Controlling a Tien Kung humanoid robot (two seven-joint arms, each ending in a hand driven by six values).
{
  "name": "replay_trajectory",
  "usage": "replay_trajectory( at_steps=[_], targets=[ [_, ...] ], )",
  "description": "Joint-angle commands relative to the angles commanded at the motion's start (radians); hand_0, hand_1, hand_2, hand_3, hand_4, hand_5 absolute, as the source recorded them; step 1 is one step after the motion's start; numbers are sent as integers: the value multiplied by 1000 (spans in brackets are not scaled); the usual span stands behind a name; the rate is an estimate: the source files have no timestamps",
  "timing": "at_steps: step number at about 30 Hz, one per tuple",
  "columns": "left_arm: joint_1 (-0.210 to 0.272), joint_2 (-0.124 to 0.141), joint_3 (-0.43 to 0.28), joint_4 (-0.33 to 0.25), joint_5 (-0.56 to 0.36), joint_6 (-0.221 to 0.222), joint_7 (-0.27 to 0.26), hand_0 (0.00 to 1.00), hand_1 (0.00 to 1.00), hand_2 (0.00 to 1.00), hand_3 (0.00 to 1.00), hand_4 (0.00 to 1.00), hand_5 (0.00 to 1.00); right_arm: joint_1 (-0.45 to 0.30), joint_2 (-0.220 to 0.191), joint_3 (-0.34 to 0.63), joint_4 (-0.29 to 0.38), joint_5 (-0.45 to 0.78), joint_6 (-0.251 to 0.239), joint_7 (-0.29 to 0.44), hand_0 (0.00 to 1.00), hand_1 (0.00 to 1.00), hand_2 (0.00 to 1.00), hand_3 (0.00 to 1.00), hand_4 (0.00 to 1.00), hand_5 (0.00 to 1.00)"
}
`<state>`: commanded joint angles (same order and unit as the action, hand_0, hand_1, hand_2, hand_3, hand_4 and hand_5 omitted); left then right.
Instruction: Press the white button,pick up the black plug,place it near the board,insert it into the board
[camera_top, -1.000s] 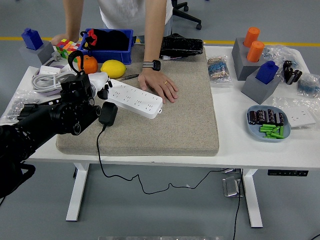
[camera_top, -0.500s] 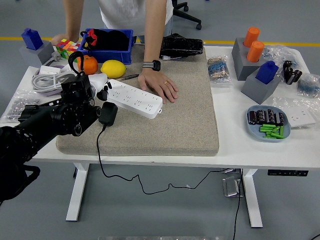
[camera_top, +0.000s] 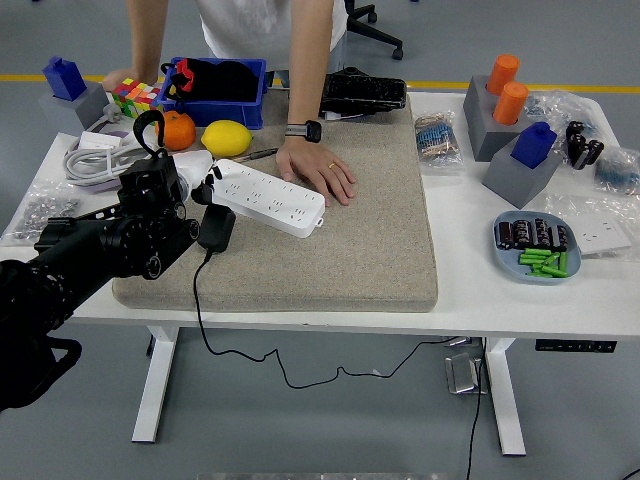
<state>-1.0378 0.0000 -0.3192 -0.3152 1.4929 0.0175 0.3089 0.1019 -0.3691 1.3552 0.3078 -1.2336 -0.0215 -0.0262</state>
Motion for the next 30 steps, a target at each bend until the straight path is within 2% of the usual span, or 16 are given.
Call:
replay_trajectory(
  at_steps=[19,30],
  targets=[
    [20,0,15,-15,-9,40,-43,2,26,100,728,2,2,-3,4,1,-1,-3,0,0,753,626,600,598,668,376],
    [30,0,-4,-17,18,33,-45,2,25,100,726,2,2,-6,7,11,-2,-6,0,0,752,625,600,598,668,376]
  ],
)
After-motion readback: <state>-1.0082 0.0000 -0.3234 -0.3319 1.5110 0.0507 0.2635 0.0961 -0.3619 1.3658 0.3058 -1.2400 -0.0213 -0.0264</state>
